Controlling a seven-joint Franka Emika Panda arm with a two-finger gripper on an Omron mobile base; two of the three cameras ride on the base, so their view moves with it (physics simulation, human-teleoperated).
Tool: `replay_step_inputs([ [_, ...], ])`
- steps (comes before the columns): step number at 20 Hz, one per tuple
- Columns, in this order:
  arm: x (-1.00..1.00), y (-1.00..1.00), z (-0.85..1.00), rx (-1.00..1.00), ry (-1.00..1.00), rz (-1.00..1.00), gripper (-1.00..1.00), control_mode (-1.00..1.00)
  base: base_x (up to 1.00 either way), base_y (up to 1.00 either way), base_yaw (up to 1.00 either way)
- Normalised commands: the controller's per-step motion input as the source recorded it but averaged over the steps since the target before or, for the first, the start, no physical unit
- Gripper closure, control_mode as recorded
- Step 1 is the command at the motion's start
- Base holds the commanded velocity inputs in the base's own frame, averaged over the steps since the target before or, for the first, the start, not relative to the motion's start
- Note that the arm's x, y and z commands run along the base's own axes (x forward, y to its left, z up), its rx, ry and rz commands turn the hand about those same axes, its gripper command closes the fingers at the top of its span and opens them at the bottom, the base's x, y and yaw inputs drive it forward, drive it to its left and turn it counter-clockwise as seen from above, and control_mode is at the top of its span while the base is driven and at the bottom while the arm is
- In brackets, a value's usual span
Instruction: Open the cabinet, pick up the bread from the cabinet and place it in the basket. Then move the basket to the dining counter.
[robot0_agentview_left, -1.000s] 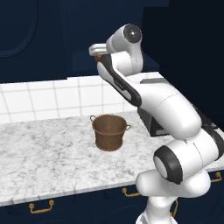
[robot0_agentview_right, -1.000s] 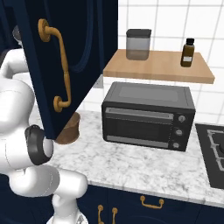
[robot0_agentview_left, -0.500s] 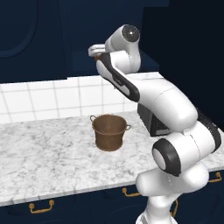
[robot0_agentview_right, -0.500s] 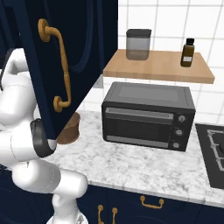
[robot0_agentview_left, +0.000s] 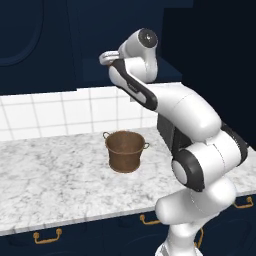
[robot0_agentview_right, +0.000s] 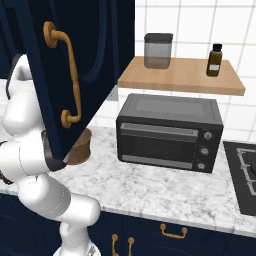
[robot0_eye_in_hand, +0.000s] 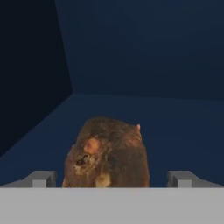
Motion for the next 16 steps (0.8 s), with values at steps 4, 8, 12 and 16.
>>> replay_step_inputs([
  [4, 0.2, 0.09, -0.04, 0.0, 0.0, 0.05, -1.0, -1.0, 0.0, 0.0, 0.0],
  [8, 0.26, 0.04, -0.1, 0.0, 0.0, 0.04, -1.0, -1.0, 0.0, 0.0, 0.0],
  [12, 0.08, 0.06, -0.17, 0.0, 0.0, 0.05, 1.0, -1.0, 0.0, 0.0, 0.0],
  [16, -0.11, 0.11, -0.14, -0.01, 0.0, 0.02, 1.0, -1.0, 0.0, 0.0, 0.0],
])
